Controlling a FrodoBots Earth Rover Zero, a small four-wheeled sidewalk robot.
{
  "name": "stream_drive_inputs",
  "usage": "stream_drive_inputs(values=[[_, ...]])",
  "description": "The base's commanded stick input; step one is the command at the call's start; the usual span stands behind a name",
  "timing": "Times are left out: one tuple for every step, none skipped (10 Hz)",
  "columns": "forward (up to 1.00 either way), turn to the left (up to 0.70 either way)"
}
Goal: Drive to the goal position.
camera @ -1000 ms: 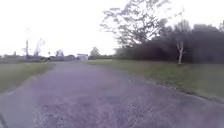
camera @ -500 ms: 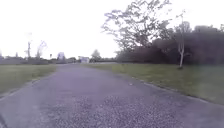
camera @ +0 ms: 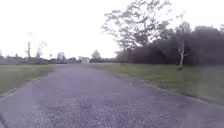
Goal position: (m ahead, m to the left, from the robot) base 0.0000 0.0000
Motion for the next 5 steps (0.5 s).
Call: stream_drive_inputs(values=[[0.0, 0.64], [0.0, 0.5], [0.0, 0.35], [0.0, 0.21], [0.0, 0.06]])
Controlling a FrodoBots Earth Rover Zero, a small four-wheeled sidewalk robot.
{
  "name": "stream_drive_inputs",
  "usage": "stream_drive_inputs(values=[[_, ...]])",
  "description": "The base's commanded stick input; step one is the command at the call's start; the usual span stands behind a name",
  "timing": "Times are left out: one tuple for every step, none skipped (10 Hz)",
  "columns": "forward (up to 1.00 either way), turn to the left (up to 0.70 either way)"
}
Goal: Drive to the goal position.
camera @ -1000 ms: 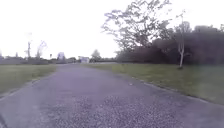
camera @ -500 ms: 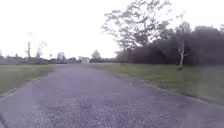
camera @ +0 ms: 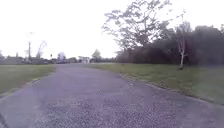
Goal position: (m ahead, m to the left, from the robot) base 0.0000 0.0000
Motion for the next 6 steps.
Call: stream_drive_inputs(values=[[0.0, 0.0], [0.0, 0.0], [0.0, 0.0], [0.0, 0.13], [0.0, 0.4], [0.0, 0.66]])
